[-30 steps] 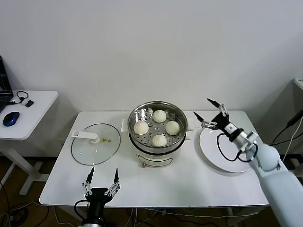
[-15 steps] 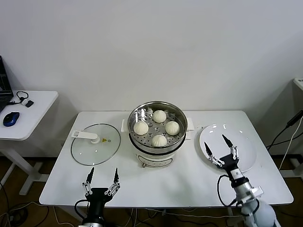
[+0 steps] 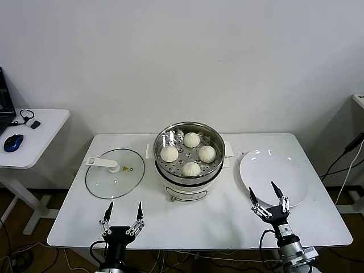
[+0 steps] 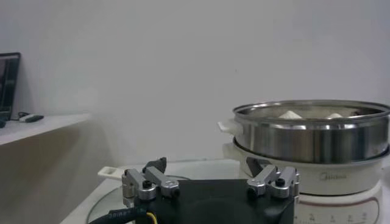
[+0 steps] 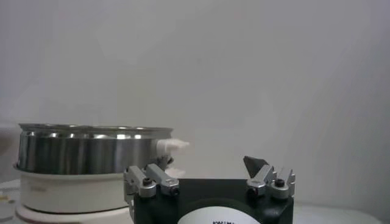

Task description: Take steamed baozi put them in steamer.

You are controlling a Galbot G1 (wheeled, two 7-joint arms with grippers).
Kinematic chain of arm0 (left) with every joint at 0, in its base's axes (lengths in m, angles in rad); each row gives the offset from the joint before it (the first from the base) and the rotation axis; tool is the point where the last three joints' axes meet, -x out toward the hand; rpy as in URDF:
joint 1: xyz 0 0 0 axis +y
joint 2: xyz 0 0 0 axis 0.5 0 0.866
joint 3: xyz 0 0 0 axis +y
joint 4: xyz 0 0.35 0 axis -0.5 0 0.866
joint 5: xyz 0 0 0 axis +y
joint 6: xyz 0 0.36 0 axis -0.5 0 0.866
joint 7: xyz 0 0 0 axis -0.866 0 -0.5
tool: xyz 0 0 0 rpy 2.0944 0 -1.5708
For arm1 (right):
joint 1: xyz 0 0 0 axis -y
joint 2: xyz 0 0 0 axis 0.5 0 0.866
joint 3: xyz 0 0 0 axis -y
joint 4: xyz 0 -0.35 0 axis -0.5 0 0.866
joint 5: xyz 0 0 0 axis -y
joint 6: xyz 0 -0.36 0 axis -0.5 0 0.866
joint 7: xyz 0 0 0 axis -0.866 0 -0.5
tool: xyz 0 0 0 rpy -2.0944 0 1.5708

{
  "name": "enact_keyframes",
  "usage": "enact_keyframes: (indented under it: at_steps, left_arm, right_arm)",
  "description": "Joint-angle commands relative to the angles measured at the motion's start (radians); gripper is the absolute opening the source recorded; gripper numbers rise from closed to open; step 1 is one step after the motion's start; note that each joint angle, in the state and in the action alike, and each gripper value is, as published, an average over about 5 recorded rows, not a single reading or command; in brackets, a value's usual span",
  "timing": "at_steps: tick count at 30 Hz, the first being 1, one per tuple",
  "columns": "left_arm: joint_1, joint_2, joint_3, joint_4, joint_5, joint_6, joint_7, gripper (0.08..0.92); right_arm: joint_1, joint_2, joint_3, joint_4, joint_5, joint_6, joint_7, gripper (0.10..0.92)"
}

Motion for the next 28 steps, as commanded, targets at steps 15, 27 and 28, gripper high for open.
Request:
enact_keyframes:
  at_steps: [15,27,28]
  left_arm:
    - [0.006,0.001,-0.002,-0.001,0.001,-0.006,0.003,0.823]
    - [0.002,0.002,-0.002,0.001,-0.002,-0.007,0.007,0.823]
    - [0.002,0.002,-0.003,0.001,-0.002,-0.007,0.007,0.823]
  right_arm:
    - [-0.074,0.027,-0.015,0.028,0.047,-0.113,-0.004,0.823]
    - [-0.074,0.028,-0.03,0.039,0.05,-0.138,-0.003,0.823]
    - [-0.074,0.029,-0.03,0.04,0.049,-0.138,-0.003,0.823]
